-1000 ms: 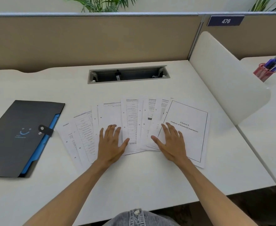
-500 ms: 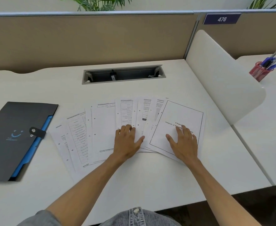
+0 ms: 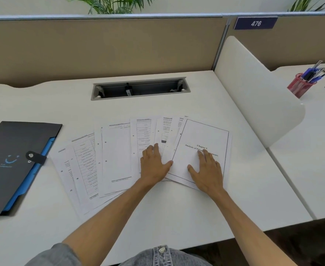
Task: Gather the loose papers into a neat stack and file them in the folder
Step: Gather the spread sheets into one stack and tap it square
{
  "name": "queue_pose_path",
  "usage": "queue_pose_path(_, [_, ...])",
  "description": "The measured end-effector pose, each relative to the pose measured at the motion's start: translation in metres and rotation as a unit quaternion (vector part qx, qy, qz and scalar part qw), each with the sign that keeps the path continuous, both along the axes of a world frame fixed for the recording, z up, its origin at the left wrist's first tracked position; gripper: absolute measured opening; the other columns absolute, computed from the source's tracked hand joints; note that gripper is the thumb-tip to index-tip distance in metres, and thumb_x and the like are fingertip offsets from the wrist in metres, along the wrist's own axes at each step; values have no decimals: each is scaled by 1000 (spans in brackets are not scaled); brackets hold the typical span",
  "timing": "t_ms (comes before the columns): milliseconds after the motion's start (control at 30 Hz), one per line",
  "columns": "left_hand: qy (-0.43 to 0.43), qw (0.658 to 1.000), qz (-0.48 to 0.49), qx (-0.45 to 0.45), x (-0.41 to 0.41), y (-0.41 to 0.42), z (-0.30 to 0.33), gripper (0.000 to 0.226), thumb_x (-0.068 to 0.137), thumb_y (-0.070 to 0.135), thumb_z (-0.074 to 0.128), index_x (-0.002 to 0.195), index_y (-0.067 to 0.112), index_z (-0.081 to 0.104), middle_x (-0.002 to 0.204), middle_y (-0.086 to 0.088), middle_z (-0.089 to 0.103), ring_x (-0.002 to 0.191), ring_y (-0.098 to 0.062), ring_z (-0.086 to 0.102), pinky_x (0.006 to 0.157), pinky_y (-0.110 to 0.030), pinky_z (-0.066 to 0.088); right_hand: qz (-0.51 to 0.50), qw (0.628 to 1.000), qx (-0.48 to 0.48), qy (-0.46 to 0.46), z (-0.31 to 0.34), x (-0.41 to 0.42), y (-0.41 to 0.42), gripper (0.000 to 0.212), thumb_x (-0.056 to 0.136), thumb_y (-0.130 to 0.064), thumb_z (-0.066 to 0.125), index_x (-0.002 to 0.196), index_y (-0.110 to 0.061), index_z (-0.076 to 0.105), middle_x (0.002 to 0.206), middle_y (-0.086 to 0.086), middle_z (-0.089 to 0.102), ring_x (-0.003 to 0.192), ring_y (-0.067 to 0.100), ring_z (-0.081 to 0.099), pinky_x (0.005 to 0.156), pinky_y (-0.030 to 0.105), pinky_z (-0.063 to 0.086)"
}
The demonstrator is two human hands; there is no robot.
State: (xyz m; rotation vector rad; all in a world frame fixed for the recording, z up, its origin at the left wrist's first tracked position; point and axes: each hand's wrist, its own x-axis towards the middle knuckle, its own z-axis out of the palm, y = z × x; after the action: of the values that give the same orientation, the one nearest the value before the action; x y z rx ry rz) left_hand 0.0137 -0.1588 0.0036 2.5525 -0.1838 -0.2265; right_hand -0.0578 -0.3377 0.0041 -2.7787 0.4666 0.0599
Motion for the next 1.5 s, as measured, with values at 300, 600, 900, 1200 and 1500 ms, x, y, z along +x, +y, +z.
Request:
queue_pose_path(300, [3, 988, 34, -153, 9, -5, 12, 88, 77, 16, 74, 150, 13, 26, 141, -10, 43, 128, -27, 45, 105, -37, 35, 7, 1000, 16, -22, -1, 0, -2, 70, 96, -48, 47, 153, -12, 27, 163, 7, 22, 151, 22, 18, 120, 45, 19])
queue_pose_path(600, [152, 940, 88, -293, 4, -10, 11, 103, 77, 11, 78, 154, 20, 10, 134, 2, 50, 124, -19, 47, 95, -21, 31, 20, 998, 39, -38, -3, 1, 2, 70, 96, -47, 48, 154, -14, 26, 163, 6, 23, 151, 21, 18, 120, 44, 17])
queue_pose_path(900, [201, 897, 81, -386, 5, 10, 23, 40, 77, -6, 68, 104, 24, 64, 104, -2, 70, 94, -20, 68, 79, -34, 59, -56, 979, 121, -153, 14, 7, -17, 67, 94, -44, 58, 149, -13, 36, 154, 6, 42, 142, 23, 38, 118, 48, 25])
queue_pose_path(1200, [225, 842, 108, -479, 3, 53, 46, 38, 78, -10, 67, 109, 13, 67, 104, -12, 72, 91, -28, 69, 83, -40, 57, -159, 844, 505, -85, 46, 17, -33, 127, 62, -53, 87, 157, -24, 8, 145, 6, 51, 126, 17, 52, 112, 44, 38])
queue_pose_path(1500, [228, 812, 99, -527, -10, 96, 52, 34, 81, -5, 68, 110, 13, 67, 102, -6, 76, 92, -23, 73, 71, -33, 59, -114, 728, 670, -85, 71, 19, -1, 44, 85, -23, 75, 125, -8, 63, 118, 10, 73, 101, 24, 73, 73, 33, 60])
